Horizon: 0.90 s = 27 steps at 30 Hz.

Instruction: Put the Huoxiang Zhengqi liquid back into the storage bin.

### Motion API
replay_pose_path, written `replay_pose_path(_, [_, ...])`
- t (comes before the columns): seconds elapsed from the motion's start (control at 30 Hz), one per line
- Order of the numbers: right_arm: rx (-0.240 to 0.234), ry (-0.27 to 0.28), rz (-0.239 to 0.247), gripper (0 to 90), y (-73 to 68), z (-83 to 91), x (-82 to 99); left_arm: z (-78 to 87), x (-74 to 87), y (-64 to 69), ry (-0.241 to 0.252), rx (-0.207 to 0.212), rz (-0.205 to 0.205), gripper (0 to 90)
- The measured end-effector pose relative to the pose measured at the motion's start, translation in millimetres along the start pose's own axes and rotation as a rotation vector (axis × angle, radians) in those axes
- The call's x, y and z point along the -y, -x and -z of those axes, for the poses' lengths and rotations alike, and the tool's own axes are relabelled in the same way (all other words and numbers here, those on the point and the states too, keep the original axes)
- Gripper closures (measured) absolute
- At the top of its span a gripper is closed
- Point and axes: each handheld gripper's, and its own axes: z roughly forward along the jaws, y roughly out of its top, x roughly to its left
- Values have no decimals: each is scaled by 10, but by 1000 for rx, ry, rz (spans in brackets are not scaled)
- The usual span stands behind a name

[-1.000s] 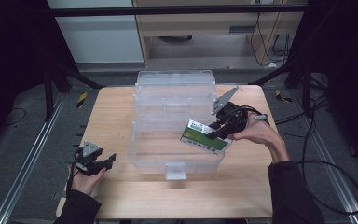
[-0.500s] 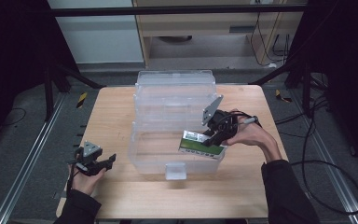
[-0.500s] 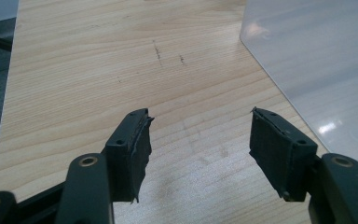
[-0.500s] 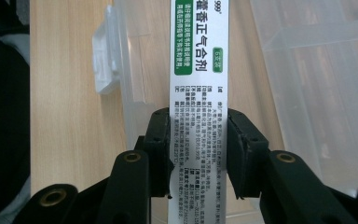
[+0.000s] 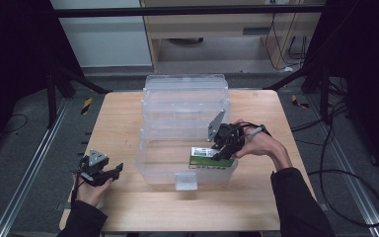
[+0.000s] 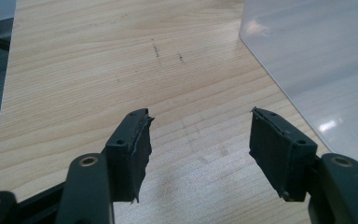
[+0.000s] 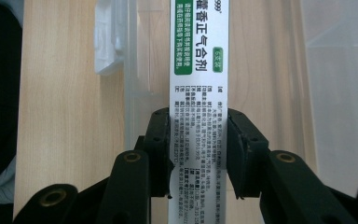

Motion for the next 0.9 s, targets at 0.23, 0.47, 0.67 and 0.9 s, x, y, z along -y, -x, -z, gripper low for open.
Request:
replay_pose_path(0.23, [-13,-44,16,645,11,-109,-23,-2,3,-1,-3,0,-2,379])
replay_pose_path(0.47, [-28,-75,40,642,11,-211,-37,-10,9,1,-6,1,-6,379])
replay_pose_path(0.67, [-26,-119,22,639,12,-315,-54,-19,13,15,-16,19,-5,421])
replay_pose_path(0.9, [-26,-111,6,637,7,-377,-13,-23,16,13,-19,14,0,420])
